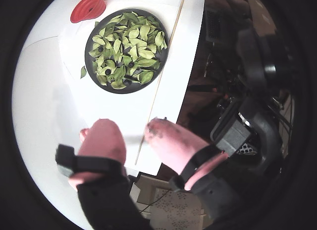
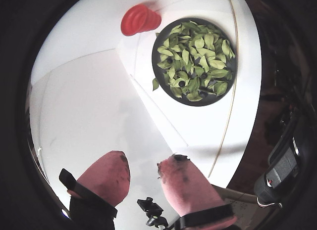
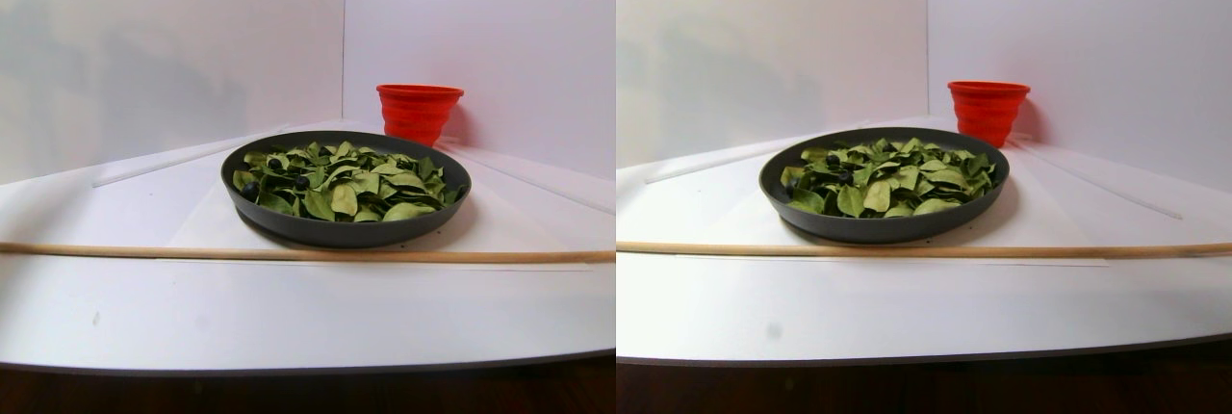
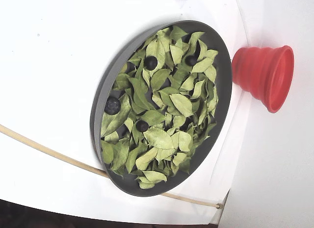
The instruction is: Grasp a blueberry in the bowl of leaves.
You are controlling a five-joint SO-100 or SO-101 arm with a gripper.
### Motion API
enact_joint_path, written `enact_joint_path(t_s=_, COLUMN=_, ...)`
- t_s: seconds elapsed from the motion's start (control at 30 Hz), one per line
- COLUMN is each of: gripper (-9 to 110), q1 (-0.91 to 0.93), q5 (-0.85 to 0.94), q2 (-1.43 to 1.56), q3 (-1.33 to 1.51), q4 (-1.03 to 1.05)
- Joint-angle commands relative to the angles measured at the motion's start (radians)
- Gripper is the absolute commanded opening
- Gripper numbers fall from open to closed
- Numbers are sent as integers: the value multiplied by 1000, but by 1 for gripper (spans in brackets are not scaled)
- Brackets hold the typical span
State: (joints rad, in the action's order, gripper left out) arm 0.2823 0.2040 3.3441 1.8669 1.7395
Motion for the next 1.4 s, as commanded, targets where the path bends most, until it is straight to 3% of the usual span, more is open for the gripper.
enact_joint_path(t_s=0.0, gripper=11, q1=5, q5=5, q2=-14, q3=-20, q4=-15)
enact_joint_path(t_s=1.37, gripper=10, q1=-43, q5=25, q2=-17, q3=-77, q4=-29)
